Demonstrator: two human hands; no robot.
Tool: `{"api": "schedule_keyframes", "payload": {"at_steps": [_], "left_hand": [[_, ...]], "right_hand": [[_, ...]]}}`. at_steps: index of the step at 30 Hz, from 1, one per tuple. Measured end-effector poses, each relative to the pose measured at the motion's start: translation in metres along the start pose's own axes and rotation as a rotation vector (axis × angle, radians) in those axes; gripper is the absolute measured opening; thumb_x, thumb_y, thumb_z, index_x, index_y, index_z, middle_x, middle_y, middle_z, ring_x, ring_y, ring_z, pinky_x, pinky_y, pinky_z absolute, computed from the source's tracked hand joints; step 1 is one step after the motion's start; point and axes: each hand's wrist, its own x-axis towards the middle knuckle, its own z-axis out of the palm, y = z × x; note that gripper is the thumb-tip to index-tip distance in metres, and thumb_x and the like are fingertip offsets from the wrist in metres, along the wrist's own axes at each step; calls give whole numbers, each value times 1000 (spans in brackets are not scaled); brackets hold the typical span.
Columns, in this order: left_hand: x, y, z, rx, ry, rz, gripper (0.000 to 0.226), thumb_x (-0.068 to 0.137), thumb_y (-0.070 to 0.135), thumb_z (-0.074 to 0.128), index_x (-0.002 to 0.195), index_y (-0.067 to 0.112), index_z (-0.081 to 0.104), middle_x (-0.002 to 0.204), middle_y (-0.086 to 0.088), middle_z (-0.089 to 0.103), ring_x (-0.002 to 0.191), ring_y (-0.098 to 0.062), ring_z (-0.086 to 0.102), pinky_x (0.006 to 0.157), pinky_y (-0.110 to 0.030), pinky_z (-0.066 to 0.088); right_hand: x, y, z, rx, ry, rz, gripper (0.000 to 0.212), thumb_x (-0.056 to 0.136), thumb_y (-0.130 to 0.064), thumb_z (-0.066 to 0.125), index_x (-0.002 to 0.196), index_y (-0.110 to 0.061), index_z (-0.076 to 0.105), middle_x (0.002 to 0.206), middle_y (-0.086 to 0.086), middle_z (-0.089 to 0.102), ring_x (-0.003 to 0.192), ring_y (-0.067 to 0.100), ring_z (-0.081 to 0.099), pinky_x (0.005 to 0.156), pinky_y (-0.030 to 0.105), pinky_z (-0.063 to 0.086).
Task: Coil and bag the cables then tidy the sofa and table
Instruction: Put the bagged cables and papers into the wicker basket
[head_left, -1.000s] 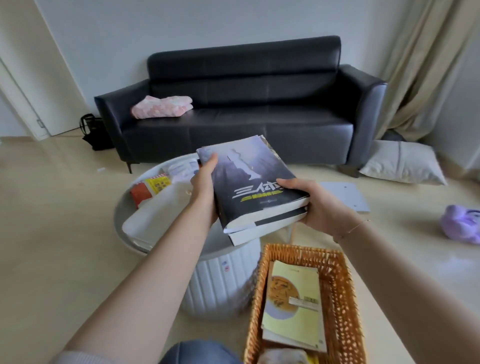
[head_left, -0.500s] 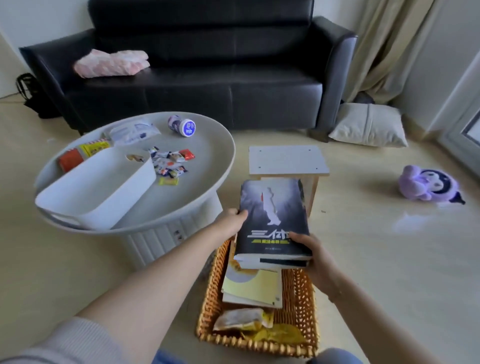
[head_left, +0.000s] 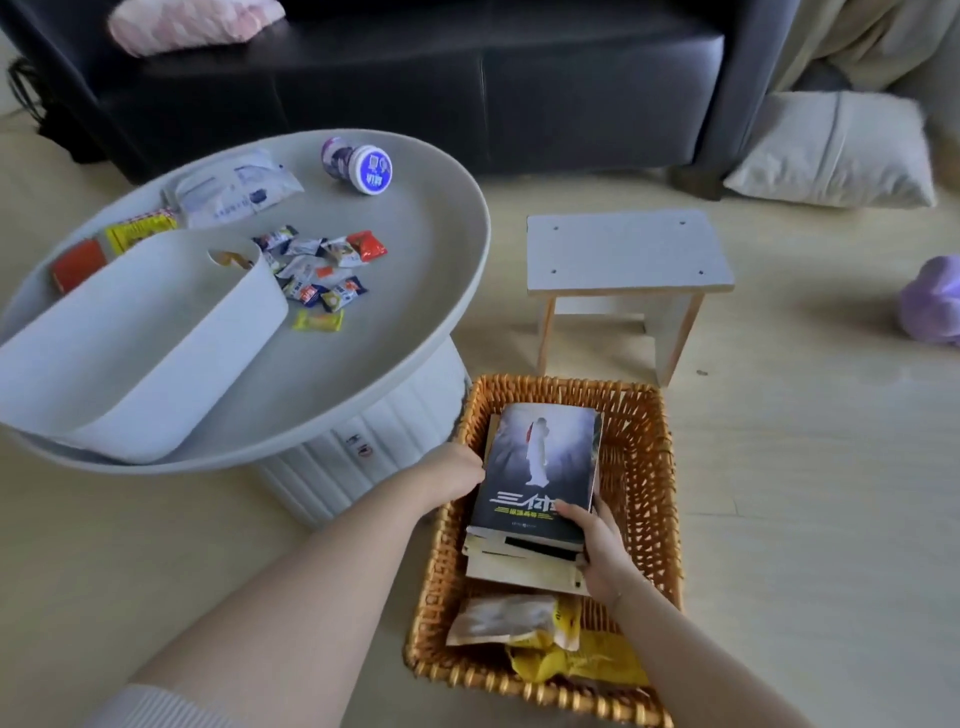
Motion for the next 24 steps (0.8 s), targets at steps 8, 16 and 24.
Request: {"api": "schedule_keyframes", "payload": {"at_steps": [8,16,24], "left_hand": [[-1,-1,-14,-43,30,49,29,98,11,41,117,5,62,125,-16,60,114,-28,57,94,-37,47],[-39,11,-40,-29,81,244,26,97,16,45,113,19,65,111,-1,59,108,-21,57,102,-36,46],[-110,16,-68,-90,310,389,20,91,20,52,101,27,67,113,1,68,103,-19,64,97,-38,50]], "right_hand": [[35,-14,19,-565,223,-7,105,55,-53,77,144,-17,34,143,9,39,127,31,42,109,48,39],[-52,-80,16,-668,154,-324,27,92,-22,58,118,-15,55,104,4,66,91,21,66,74,36,57],[-149,-136,58,-689,-33,-649,16,95,-10,53,105,-12,65,102,9,68,96,21,64,84,32,53]]}}
